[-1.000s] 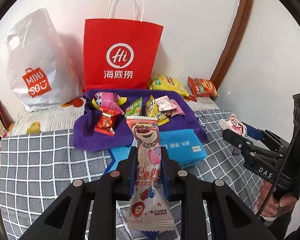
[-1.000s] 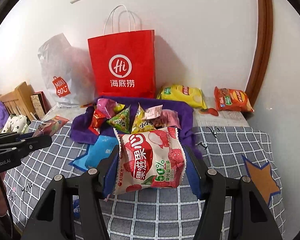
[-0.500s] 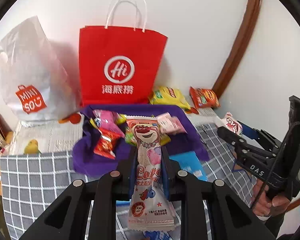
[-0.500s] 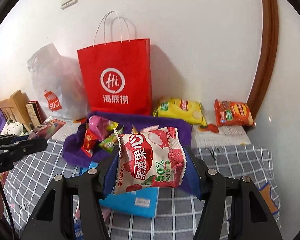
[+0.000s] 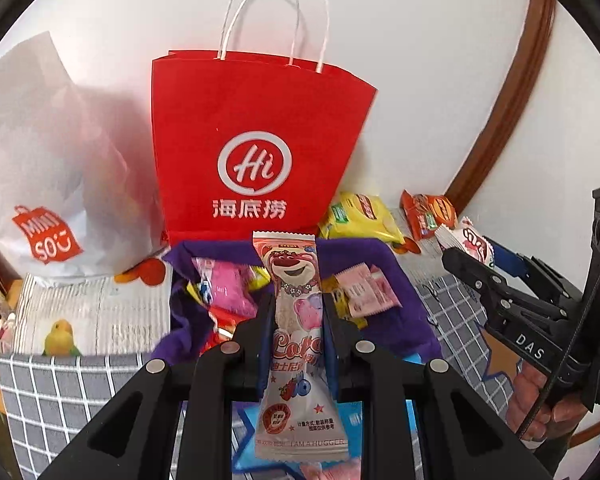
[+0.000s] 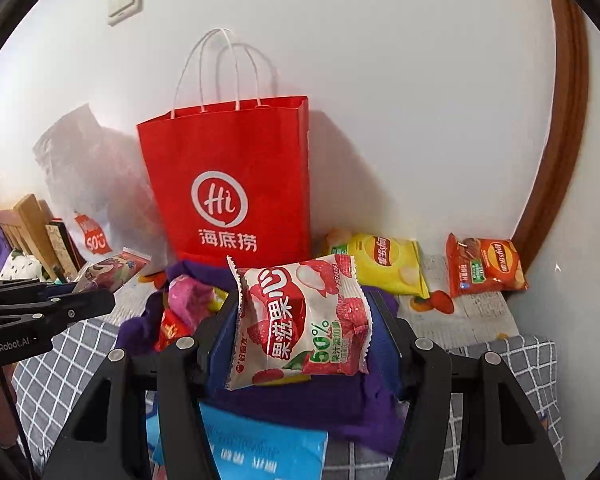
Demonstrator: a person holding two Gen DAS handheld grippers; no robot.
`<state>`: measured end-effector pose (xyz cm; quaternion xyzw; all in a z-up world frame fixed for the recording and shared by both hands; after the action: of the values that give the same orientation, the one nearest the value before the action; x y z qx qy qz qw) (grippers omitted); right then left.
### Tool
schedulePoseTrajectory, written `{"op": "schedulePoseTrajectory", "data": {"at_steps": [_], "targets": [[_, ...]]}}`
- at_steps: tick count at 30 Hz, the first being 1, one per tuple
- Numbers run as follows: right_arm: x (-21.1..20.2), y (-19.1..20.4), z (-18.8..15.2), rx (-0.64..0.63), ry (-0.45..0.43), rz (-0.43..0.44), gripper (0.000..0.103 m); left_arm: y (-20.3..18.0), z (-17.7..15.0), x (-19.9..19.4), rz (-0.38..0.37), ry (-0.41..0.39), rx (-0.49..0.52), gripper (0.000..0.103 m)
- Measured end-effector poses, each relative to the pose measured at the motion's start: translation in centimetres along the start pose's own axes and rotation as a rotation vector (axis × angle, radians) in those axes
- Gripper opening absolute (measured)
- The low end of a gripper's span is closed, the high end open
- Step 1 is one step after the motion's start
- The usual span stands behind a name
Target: Organize snacks
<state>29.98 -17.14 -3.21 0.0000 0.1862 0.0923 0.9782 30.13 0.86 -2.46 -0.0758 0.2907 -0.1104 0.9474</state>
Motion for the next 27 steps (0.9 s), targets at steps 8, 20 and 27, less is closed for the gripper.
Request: {"op": "schedulePoseTrajectory", "data": {"at_steps": [8,20,27], "targets": [[4.2,-0.3,-0.2,0.014,0.031,0.017,0.06,2.0,-0.3,3.7,0.026,0.027,-0.003,0.021],[9.2,-2.6,-4.0,-0.008,0.174,-0.01,0.06,5.8,-1.2,6.6,0.076,0.1,-0.053,0.021],[10.3,-2.8,-5.0,-0.009,0.225,-0.004,0.06,5.1,-1.8,7.3,0.067,0.12,-0.04,0.021]]}}
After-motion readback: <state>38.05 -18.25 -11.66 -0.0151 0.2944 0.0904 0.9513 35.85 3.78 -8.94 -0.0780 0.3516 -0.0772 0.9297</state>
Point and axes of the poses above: each gripper's, at about its wrist camera, not at the fingertips, and x roughly the way its jaws point, y to its left, z to its top, the point moved 3 cm from there along x, roughly the way its jaws point, and after that the axes turned 14 degrees about -y, right-handed, at the moved point
